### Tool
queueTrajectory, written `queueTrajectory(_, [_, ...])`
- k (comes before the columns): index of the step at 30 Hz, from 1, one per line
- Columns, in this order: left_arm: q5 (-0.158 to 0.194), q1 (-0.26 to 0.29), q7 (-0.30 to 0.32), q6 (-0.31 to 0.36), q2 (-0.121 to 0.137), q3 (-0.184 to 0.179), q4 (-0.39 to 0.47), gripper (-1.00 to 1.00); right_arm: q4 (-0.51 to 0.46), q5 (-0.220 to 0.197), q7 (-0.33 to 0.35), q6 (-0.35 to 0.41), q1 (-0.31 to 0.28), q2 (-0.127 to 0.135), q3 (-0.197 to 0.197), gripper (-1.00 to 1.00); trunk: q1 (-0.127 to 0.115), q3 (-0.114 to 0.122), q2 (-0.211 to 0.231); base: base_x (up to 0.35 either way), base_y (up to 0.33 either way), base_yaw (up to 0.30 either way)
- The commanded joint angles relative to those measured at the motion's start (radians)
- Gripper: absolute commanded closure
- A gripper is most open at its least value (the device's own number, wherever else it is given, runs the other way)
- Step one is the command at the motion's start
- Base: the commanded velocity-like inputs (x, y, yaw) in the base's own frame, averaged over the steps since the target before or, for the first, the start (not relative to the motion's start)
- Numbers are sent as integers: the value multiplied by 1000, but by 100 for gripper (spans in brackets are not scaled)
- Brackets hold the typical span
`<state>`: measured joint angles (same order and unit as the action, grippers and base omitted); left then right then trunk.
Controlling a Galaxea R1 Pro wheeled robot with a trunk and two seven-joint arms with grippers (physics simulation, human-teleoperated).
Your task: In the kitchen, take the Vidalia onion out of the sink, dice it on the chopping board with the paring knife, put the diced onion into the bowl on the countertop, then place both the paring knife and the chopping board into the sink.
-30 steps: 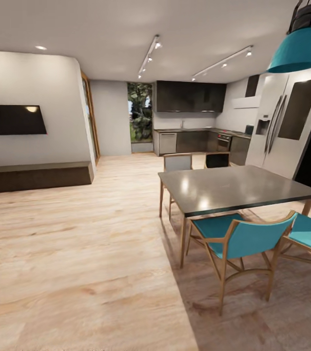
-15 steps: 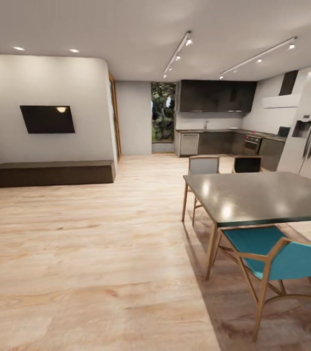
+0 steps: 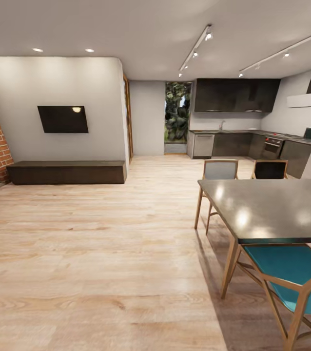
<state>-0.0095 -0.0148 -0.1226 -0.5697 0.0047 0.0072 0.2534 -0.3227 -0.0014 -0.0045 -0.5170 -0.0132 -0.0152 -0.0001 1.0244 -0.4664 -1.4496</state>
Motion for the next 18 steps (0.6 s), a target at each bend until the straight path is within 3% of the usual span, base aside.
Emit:
queueTrajectory(1, [-1, 0, -3, -1, 0, 0, 1, -100, 1, 0, -1, -3, -1, 0, 0, -100, 1, -1, 0, 305, -78, 7])
queueTrajectory(11, [-1, 0, -3, -1, 0, 0, 2, -100, 1, 0, -1, -4, -1, 0, 0, -100, 1, -1, 0, 308, -63, 12])
queueTrajectory(18, [-1, 0, -3, -1, 0, 0, 2, -100, 1, 0, -1, -5, -1, 0, 0, -100, 1, -1, 0, 312, -5, 199])
